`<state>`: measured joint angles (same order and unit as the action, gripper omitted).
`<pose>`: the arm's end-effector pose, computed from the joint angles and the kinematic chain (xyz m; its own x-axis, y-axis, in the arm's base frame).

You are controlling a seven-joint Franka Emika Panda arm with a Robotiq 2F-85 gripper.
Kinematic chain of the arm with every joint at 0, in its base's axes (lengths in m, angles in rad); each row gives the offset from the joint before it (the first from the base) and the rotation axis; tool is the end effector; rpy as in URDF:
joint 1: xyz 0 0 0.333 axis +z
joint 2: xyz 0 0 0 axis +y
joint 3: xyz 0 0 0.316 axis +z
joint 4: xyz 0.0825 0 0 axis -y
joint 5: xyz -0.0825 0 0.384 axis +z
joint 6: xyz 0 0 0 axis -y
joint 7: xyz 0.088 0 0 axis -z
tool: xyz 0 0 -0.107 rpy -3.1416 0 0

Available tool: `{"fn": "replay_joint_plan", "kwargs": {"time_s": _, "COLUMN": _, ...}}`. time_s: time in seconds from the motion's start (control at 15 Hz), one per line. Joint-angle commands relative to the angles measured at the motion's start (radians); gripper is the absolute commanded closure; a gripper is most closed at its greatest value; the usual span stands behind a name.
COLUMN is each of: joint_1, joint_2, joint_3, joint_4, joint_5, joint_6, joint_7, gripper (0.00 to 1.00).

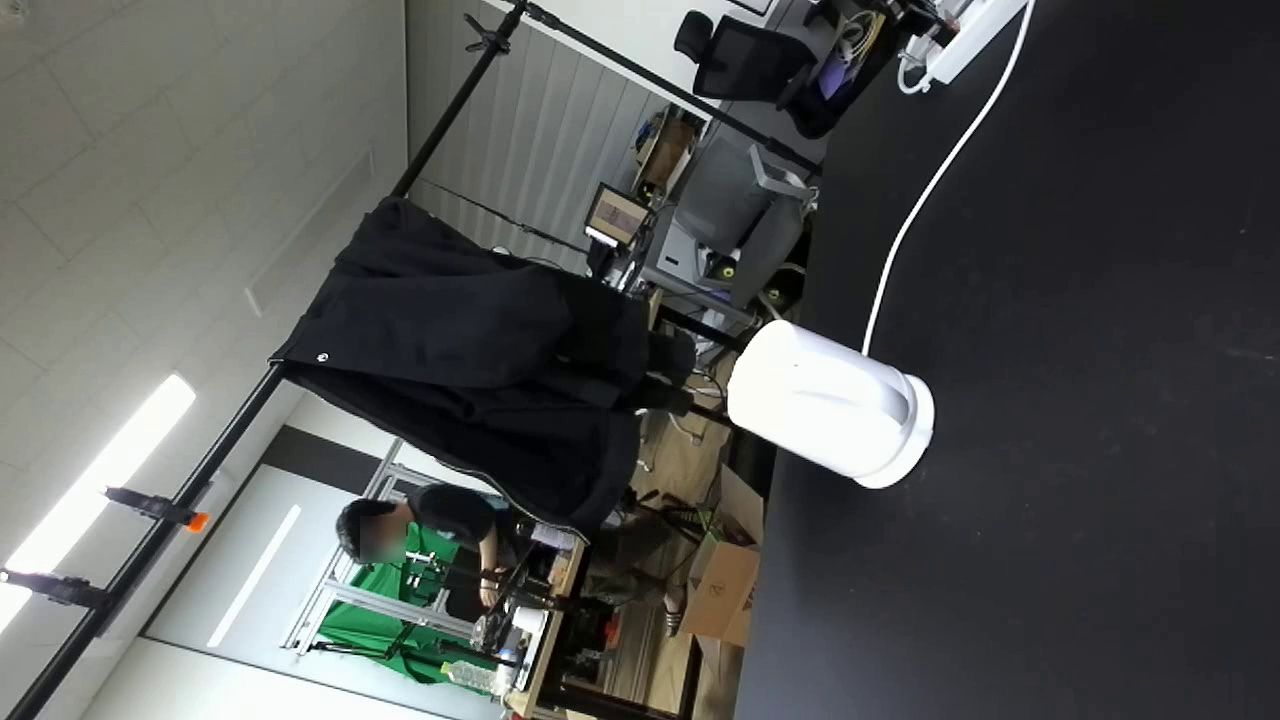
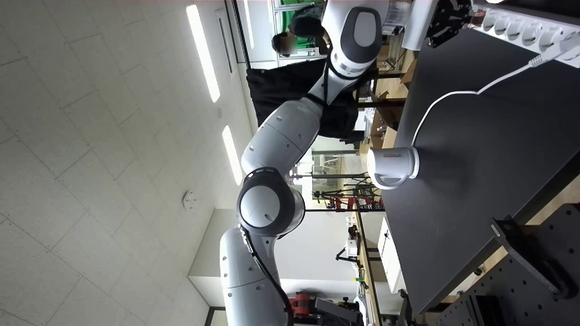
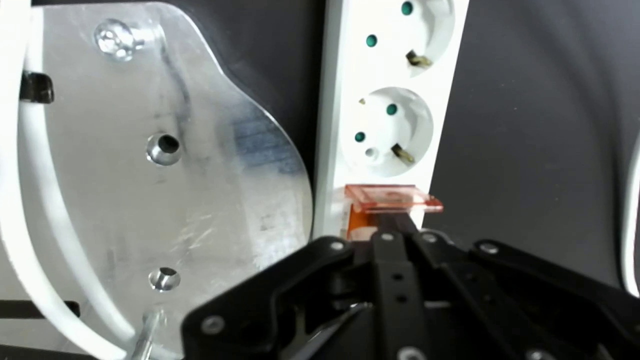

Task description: Turn on the extension cord then switch the kettle on and off

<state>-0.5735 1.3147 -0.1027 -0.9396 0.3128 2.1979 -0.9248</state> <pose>0.6171 -0.4434 0.0456 0.9889 0.1261 0.0790 0.1359 -0.9817 -0.1333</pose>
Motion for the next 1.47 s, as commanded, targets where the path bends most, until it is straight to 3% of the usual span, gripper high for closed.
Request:
{"fn": "replay_joint_plan", "kwargs": {"time_s": 0.0, "joint_1": 0.015, "joint_2": 0.02, "joint_3": -0.006, "joint_4": -0.016, "joint_5": -0.012, "joint_6": 0.048, "joint_7": -0.018, "gripper": 1.0}}
{"fn": "replay_joint_plan", "kwargs": {"time_s": 0.4, "joint_1": 0.072, "joint_2": 0.012, "joint_3": -0.053, "joint_4": -0.088, "joint_5": -0.078, "joint_6": 0.151, "joint_7": -0.033, "gripper": 1.0}}
{"fn": "replay_joint_plan", "kwargs": {"time_s": 1.0, "joint_1": 0.202, "joint_2": -0.083, "joint_3": -0.132, "joint_4": -0.35, "joint_5": -0.148, "joint_6": 0.369, "joint_7": -0.002, "gripper": 1.0}}
{"fn": "replay_joint_plan", "kwargs": {"time_s": 1.4, "joint_1": 0.22, "joint_2": -0.208, "joint_3": -0.103, "joint_4": -0.49, "joint_5": -0.11, "joint_6": 0.424, "joint_7": -0.038, "gripper": 1.0}}
